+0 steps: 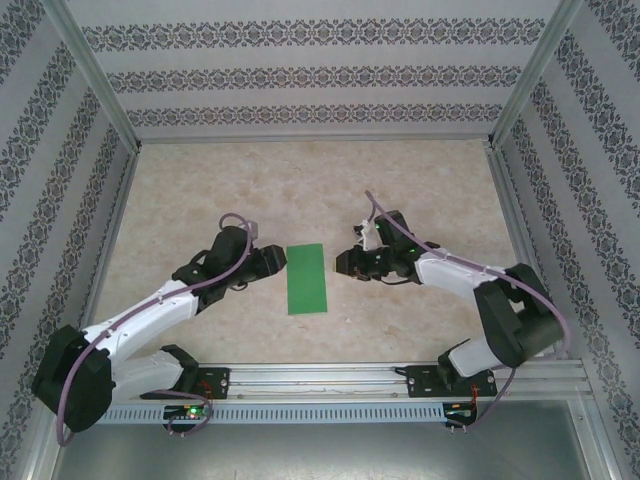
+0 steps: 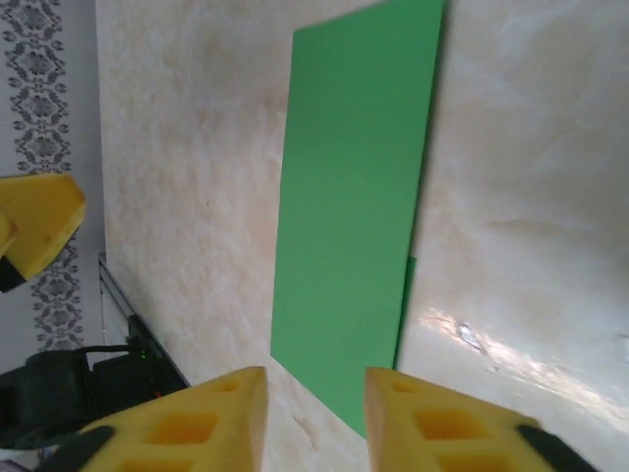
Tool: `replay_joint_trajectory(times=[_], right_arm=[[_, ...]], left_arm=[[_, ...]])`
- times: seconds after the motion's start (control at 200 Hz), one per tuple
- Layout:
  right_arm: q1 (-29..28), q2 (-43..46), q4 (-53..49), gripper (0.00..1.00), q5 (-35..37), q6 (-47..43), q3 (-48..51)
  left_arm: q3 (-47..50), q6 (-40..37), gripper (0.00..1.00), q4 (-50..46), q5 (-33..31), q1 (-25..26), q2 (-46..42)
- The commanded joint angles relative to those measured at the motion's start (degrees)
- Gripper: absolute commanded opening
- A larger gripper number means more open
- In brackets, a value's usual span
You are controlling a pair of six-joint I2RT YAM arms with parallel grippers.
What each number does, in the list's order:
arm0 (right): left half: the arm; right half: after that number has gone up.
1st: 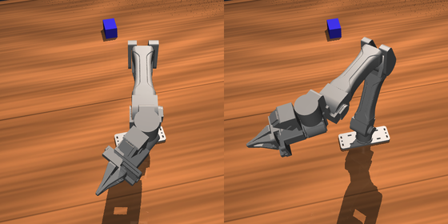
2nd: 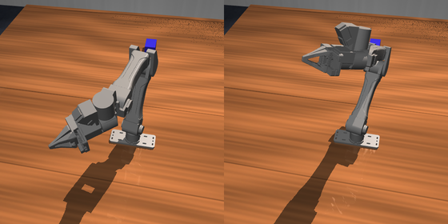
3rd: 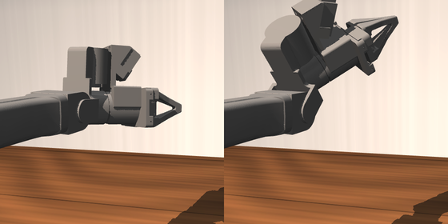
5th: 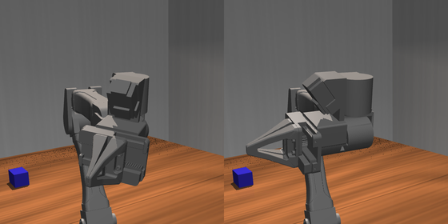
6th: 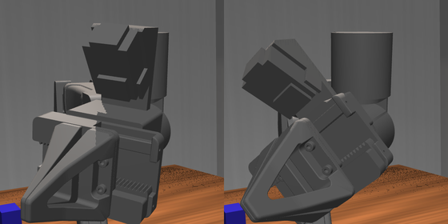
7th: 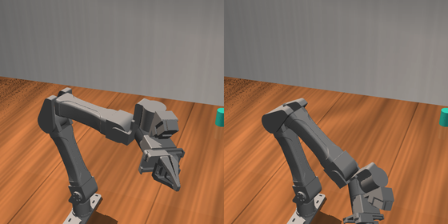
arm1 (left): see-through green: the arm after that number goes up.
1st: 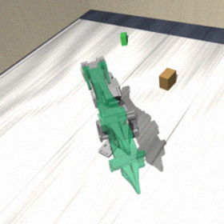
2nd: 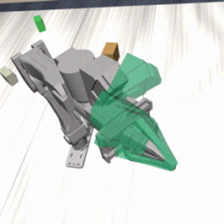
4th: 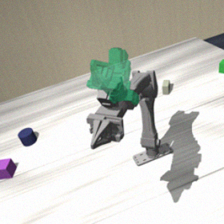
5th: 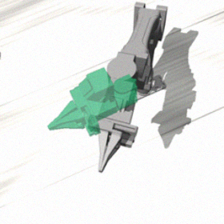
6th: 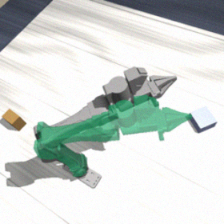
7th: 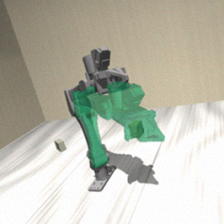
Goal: Fold a paper plane with a square sheet of paper (fold left side to right side)
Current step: Third fold the triangle at the center of the table.
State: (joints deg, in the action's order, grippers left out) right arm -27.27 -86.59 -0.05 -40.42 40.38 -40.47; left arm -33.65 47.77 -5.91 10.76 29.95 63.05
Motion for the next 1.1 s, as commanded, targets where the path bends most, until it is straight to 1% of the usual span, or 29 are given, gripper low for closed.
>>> replay_joint_trajectory(times=[0.0,0.08,0.17,0.22,0.365,0.595,0.879,0.999,1.094], right_arm=[[-2.0,-3.9,5.1,0.14,-0.9,2.5,-2.7],[-3.0,-6.9,5.5,0.06,-0.6,2.6,-3.8],[-3.6,-9.4,5.9,0.01,-0.2,2.7,-4.6],[-3.9,-10.6,6.2,0.0,0.0,2.6,-4.9],[-4.3,-13.2,6.5,0.0,0.1,2.3,-5.2],[-4.3,-16.3,6.3,0.0,0.2,1.4,-5.1],[-4.4,-18.5,2.1,0.0,2.4,-0.9,-5.5],[-4.5,-18.5,-0.1,0.0,3.7,-2.2,-5.8],[-4.5,-18.5,-1.0,0.0,4.3,-2.7,-6.1]], left_arm=[[3.2,2.2,0.56,5.9,3.6,-1.8,-2.4],[4.8,2.8,0.55,6.8,4.5,-2.3,-2.7],[5.8,3.4,0.55,7.8,5.6,-2.6,-2.2],[6.1,3.5,0.54,8.0,6.2,-2.7,-1.7],[5.5,3.0,0.53,7.2,7.0,-2.7,0.7],[3.7,2.1,0.5,6.7,10.3,-2.9,5.9],[2.4,1.8,0.49,7.0,13.7,-2.8,12.5],[2.2,2.6,0.46,8.9,15.9,-2.8,15.5],[1.8,3.2,0.42,10.6,17.7,-2.8,17.9]])
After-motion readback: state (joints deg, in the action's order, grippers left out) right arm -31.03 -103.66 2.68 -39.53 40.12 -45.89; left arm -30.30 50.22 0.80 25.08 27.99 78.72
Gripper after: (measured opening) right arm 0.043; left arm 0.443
